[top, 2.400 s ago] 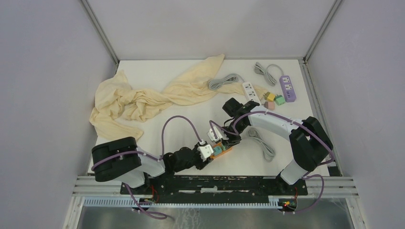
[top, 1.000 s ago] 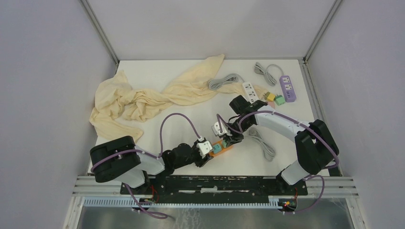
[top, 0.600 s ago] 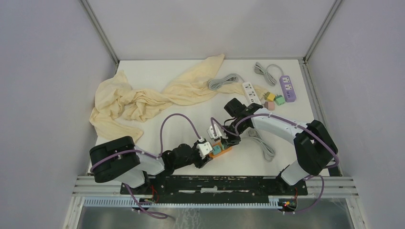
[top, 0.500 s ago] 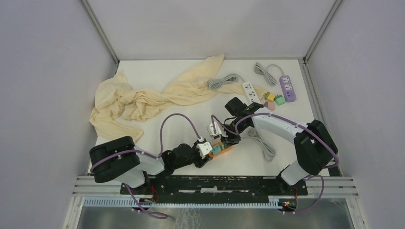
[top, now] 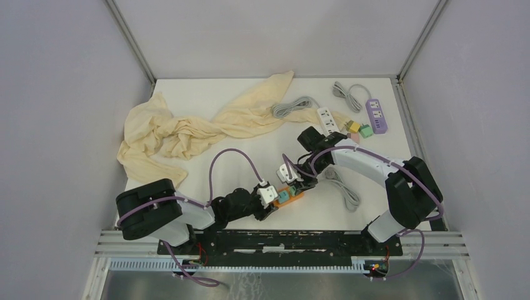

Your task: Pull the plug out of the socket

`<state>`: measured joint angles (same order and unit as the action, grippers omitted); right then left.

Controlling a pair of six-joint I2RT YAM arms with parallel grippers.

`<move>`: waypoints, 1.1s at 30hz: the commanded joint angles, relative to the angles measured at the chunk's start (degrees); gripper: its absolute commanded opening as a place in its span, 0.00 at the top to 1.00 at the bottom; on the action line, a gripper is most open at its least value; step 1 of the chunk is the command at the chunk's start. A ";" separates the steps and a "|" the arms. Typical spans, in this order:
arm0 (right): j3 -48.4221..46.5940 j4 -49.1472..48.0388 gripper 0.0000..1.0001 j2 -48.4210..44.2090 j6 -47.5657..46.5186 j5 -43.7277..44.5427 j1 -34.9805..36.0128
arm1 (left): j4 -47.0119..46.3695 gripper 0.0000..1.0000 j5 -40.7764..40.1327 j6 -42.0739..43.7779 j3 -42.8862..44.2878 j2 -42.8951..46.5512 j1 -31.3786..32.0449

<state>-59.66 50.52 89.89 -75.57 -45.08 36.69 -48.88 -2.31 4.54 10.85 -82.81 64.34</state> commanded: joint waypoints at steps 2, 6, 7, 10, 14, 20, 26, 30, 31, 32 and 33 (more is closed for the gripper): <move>-1.78 0.32 1.00 0.05 3.36 -5.07 4.85 | -2.28 0.97 -1.17 -2.02 -0.13 1.30 -0.22; -5.01 1.20 1.00 0.07 7.24 -3.44 4.37 | -2.27 0.97 -1.15 -2.63 -0.37 1.47 -0.27; -5.55 2.05 1.00 -0.34 6.98 -3.20 3.71 | -2.27 0.97 -1.12 -2.79 -0.43 1.58 -0.30; -6.83 6.01 1.00 -2.37 4.40 -5.22 -0.64 | -2.09 0.97 -1.22 -3.31 -0.48 1.97 -0.26; -8.47 13.33 0.99 -5.06 -1.02 -9.63 -8.13 | -1.72 0.97 -1.46 -4.48 -0.40 2.66 -0.26; -10.15 3.41 0.98 -7.90 17.81 -5.58 -16.78 | 0.81 0.97 -1.26 -7.42 0.47 4.49 -0.26; -8.52 -10.61 0.96 -7.07 37.88 6.13 -25.33 | 2.13 0.97 -1.65 -9.60 0.66 6.58 -0.26; -9.12 -14.46 0.95 -4.46 46.08 12.60 -30.05 | 3.02 0.97 -1.65 -10.17 0.62 7.75 -0.26; -9.39 -14.71 0.94 -3.78 47.21 13.72 -31.11 | 3.15 0.97 -1.65 -10.24 0.51 8.10 -0.26; -9.57 -14.75 0.94 -3.24 47.87 14.54 -31.99 | 3.25 0.97 -1.65 -10.28 0.46 8.36 -0.27; -9.73 -14.82 0.91 -2.62 48.38 15.44 -32.76 | 3.27 0.97 -1.65 -10.40 0.34 8.56 -0.27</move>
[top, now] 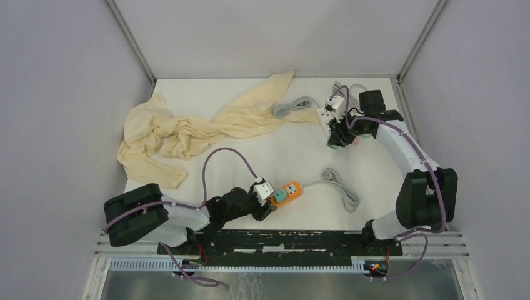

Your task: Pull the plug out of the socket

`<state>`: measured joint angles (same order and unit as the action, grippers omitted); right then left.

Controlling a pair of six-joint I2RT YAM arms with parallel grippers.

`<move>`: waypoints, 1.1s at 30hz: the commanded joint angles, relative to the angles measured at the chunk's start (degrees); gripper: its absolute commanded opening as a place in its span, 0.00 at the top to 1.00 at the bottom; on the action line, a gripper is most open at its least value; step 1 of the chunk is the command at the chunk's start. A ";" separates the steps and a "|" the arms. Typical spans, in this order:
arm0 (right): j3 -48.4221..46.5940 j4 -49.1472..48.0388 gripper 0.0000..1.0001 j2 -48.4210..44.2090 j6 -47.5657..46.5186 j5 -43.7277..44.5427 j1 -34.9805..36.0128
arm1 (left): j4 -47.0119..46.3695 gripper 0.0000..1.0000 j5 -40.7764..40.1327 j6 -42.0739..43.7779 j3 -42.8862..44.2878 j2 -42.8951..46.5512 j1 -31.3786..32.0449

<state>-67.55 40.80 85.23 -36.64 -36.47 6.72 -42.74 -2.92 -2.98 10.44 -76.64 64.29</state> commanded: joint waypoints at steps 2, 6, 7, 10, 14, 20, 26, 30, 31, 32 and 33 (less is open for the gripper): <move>-2.09 -5.08 0.88 3.26 10.17 8.51 -3.79 | -2.87 0.97 -1.04 -3.06 0.51 2.91 -0.22; -3.21 -4.11 0.85 6.94 10.80 12.40 -4.58 | -2.87 0.97 -1.03 -3.42 0.04 3.70 -0.22; -3.50 -4.03 0.84 7.86 11.56 13.84 -4.65 | -2.87 0.97 -0.96 -3.50 -0.04 3.88 -0.22; -4.70 -3.65 0.82 10.71 12.98 16.94 -4.65 | -2.87 0.97 -0.78 -3.62 -0.32 4.40 -0.22; -5.10 -4.24 0.74 13.34 14.52 19.59 -4.61 | -2.87 0.97 -0.56 -3.89 -0.50 4.79 -0.22; -5.10 -5.79 0.64 15.92 15.28 23.65 -4.66 | -3.00 0.97 -0.23 -4.22 -0.51 4.83 -0.20; -4.72 -7.11 0.51 15.79 15.51 26.29 -4.93 | -2.96 0.97 0.06 -4.40 -0.42 4.75 -0.22; -4.78 -7.13 0.48 15.06 15.23 26.66 -5.30 | -2.90 0.97 0.26 -4.48 -0.34 4.82 -0.22; -4.79 -7.16 0.48 14.58 15.14 26.66 -5.42 | -2.88 0.97 0.36 -4.53 -0.33 4.83 -0.22; -4.66 -7.14 0.48 13.89 14.97 26.52 -5.55 | -2.87 0.97 0.43 -4.57 -0.26 4.83 -0.23; -4.62 -7.01 0.48 13.09 14.71 25.91 -5.61 | -2.87 0.97 0.53 -4.65 -0.24 4.72 -0.22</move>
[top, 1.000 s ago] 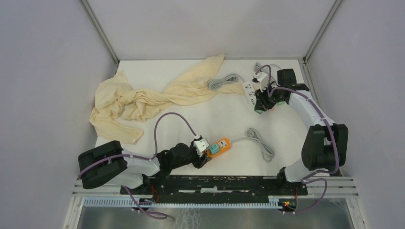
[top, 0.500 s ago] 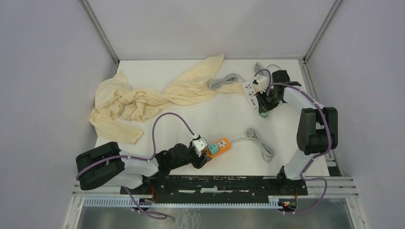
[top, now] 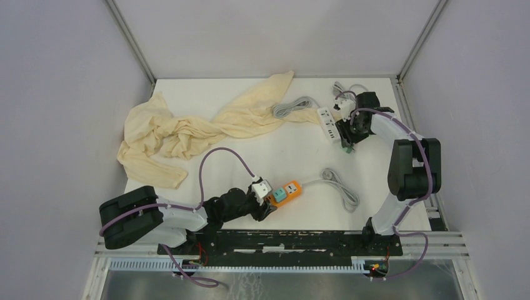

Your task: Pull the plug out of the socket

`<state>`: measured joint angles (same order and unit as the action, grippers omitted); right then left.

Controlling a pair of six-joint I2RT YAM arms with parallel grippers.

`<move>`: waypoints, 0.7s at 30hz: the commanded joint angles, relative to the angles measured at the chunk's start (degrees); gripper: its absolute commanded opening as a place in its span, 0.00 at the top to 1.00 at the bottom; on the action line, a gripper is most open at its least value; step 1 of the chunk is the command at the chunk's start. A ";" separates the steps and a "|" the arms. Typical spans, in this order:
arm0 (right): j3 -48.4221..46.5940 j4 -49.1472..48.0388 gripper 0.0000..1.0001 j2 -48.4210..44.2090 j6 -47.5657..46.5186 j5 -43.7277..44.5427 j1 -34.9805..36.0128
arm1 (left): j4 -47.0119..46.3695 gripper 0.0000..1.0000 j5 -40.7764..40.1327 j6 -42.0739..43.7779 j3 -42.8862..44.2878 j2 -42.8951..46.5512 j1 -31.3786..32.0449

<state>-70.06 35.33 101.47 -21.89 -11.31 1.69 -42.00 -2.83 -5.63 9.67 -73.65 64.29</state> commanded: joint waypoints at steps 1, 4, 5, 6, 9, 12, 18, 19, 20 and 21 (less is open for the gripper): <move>-2.03 -1.41 0.48 -4.16 -0.40 -0.18 -0.65 | -3.62 0.97 0.50 -2.09 0.57 1.75 -0.20; -0.98 -1.14 0.48 -7.83 -2.33 -5.96 -0.64 | -3.53 0.97 0.71 -2.25 0.76 1.54 -0.22; -0.44 -1.10 0.48 -9.24 -3.04 -8.60 -0.65 | -3.57 0.97 0.70 -2.28 0.78 1.43 -0.22; 0.17 -0.91 0.48 -10.54 -4.00 -11.92 -0.70 | -3.61 0.97 0.78 -2.33 0.83 1.28 -0.26; 1.84 0.70 0.49 -14.89 -8.30 -23.58 -0.64 | -3.62 0.97 0.84 -2.41 1.11 0.69 -0.22; 3.78 2.96 0.50 -18.21 -14.25 -36.22 -0.55 | -3.70 0.97 0.98 -2.41 1.51 0.04 -0.22; 7.08 12.87 0.43 -23.39 -33.28 -54.61 -0.10 | -3.71 0.97 1.49 -2.76 2.56 -1.43 -0.24; 7.25 16.04 0.39 -23.80 -39.87 -56.66 0.08 | -3.71 0.97 1.59 -2.79 2.73 -1.70 -0.20; 7.31 19.65 0.35 -24.08 -45.34 -58.38 0.25 | -3.71 0.97 1.72 -2.81 2.92 -1.93 -0.23; 7.26 23.56 0.31 -24.26 -51.25 -60.04 0.37 | -3.71 0.97 1.81 -2.81 3.09 -2.20 -0.22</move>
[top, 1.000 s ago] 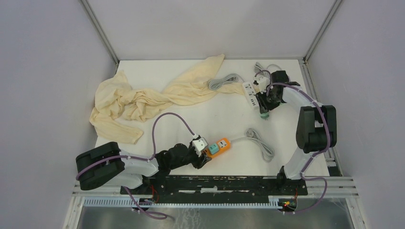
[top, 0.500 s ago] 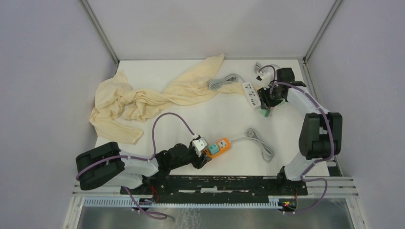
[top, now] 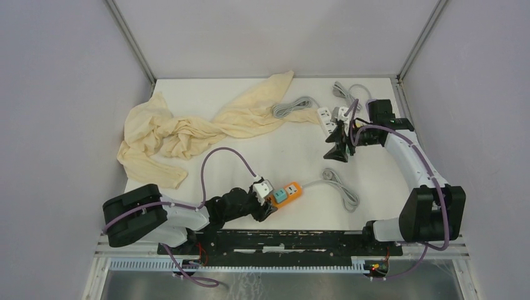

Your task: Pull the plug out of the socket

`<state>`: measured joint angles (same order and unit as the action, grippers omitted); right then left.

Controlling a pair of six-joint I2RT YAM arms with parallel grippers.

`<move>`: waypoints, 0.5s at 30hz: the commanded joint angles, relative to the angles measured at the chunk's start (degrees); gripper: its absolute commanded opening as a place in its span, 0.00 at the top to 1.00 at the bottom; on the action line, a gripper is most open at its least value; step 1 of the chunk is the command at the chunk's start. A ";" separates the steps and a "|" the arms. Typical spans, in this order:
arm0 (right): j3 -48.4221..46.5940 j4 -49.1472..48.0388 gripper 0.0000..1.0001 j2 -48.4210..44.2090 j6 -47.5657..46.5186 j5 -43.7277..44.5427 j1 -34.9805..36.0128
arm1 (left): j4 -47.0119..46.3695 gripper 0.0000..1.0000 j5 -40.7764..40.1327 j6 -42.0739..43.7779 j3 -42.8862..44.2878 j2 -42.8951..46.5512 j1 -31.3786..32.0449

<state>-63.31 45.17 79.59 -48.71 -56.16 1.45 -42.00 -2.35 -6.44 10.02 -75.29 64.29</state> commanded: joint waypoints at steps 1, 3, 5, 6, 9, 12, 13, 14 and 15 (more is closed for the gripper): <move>0.40 18.33 0.27 -2.31 -31.16 -16.94 0.79 | -3.71 0.97 1.42 -2.00 2.85 -0.83 -0.22; 0.19 26.59 0.19 -1.48 -42.88 -18.69 1.34 | -3.79 0.97 1.62 -2.13 3.18 -1.23 -0.22; -0.63 34.24 0.17 0.00 -51.10 -19.06 2.24 | -3.79 0.97 1.88 -2.23 3.46 -1.65 -0.27; -1.33 36.76 0.17 0.93 -54.13 -19.01 2.88 | -3.79 0.97 1.94 -2.30 3.57 -1.89 -0.23; -3.04 43.61 0.18 4.21 -61.59 -18.57 4.96 | -3.88 0.97 2.17 -2.50 3.90 -2.51 -0.22; -3.89 46.08 0.19 6.14 -64.58 -17.92 7.08 | -3.99 0.97 2.35 -2.76 4.14 -3.07 -0.22; -3.97 45.91 0.20 6.39 -64.58 -17.46 8.01 | -4.09 0.97 2.35 -2.84 4.24 -3.23 -0.20; -3.89 45.28 0.20 6.52 -63.78 -16.83 8.88 | -4.18 0.97 2.42 -3.08 4.26 -3.42 -0.22; -3.88 43.78 0.20 6.46 -62.71 -16.13 9.85 | -4.35 0.97 2.41 -3.26 4.29 -3.58 -0.20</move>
<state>-64.75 84.07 85.86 -105.54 -70.35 8.51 -42.02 -1.17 -7.27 11.81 -78.37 64.18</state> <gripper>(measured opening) 0.807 0.581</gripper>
